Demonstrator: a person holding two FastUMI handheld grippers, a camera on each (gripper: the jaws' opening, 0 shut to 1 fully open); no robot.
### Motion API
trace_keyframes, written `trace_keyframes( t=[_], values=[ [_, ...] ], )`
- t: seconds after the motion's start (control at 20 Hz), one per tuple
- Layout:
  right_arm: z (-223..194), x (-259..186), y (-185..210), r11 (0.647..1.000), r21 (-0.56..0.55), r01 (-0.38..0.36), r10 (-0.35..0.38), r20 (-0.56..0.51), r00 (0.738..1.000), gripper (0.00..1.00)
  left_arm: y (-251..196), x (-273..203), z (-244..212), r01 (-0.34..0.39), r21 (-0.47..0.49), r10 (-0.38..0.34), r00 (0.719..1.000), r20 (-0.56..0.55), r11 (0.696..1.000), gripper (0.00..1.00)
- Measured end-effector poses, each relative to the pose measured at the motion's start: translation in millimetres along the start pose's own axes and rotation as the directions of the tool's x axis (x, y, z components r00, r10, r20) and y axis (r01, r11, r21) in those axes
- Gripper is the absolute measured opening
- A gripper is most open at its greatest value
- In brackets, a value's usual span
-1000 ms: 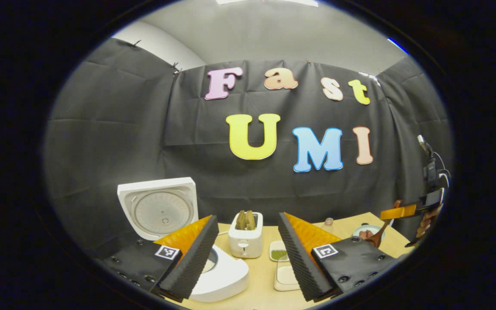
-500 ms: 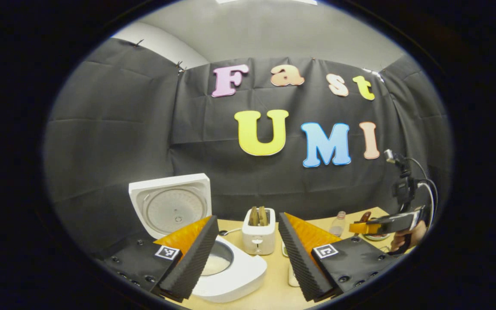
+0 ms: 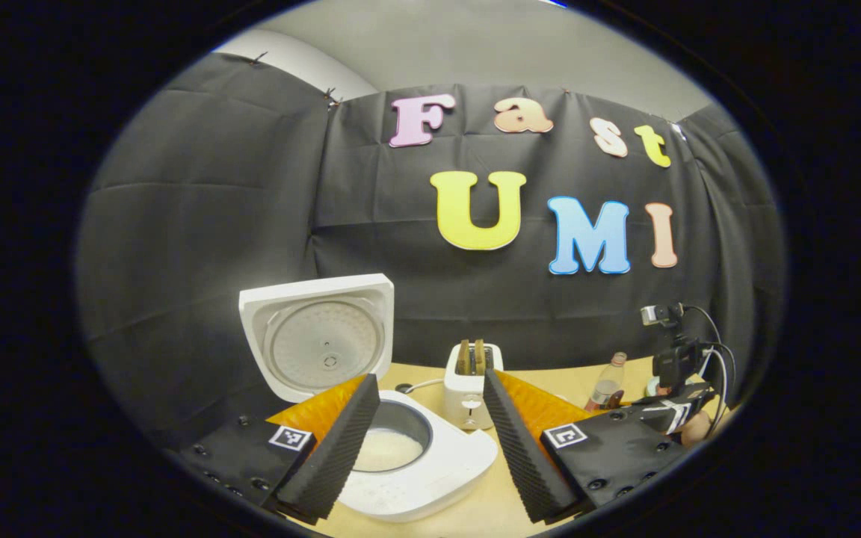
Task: Close the left gripper, press the button to open the rice cooker; take a wooden spoon from the chopstick holder with the right hand, scoop a spoonful of rice and pour it into the rice cooker, then put the wooden spoon back into the chopstick holder.
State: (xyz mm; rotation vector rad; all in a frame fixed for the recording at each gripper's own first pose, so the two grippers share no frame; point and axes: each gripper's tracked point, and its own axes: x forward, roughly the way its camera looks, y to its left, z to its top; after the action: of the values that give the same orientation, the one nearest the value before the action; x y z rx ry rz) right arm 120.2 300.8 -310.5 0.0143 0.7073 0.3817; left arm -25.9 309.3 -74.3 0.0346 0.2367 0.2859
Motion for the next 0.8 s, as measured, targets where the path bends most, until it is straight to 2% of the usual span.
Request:
trace_keyframes(
  t=[0.15,0.25,0.35,0.5,0.65,0.8],
  values=[
    [-2.8,1.8,14.6,0.988,0.136,-0.076,0.076,0.005,0.997,0.07,5.1,-2.3,-0.6,-0.007,0.001,0.007,1.0,0.001,1.0,0.97],
    [-4.9,1.9,19.8,0.956,0.263,-0.129,0.134,0.0,0.991,0.07,7.3,-3.0,-1.7,-0.008,0.008,0.008,1.0,-0.001,1.0,0.97],
    [-3.3,3.0,10.1,0.905,0.395,-0.158,0.172,0.0,0.985,0.07,7.4,-4.4,-0.8,-0.011,0.006,0.011,1.0,0.0,1.0,0.97],
    [9.2,-6.6,-7.0,0.784,0.585,-0.209,0.219,0.055,0.974,0.07,6.5,-9.1,2.8,-0.01,0.005,0.01,1.0,0.008,1.0,0.97],
    [32.3,-21.9,-33.6,0.741,0.632,-0.228,0.194,0.123,0.973,0.07,4.4,-11.9,6.9,-0.004,0.002,0.004,1.0,0.019,1.0,0.97],
    [55.9,-47.4,-40.2,0.657,0.694,-0.293,0.218,0.198,0.956,0.07,2.2,-13.4,12.9,0.004,0.001,-0.004,0.999,0.036,1.0,0.97]
  ],
)
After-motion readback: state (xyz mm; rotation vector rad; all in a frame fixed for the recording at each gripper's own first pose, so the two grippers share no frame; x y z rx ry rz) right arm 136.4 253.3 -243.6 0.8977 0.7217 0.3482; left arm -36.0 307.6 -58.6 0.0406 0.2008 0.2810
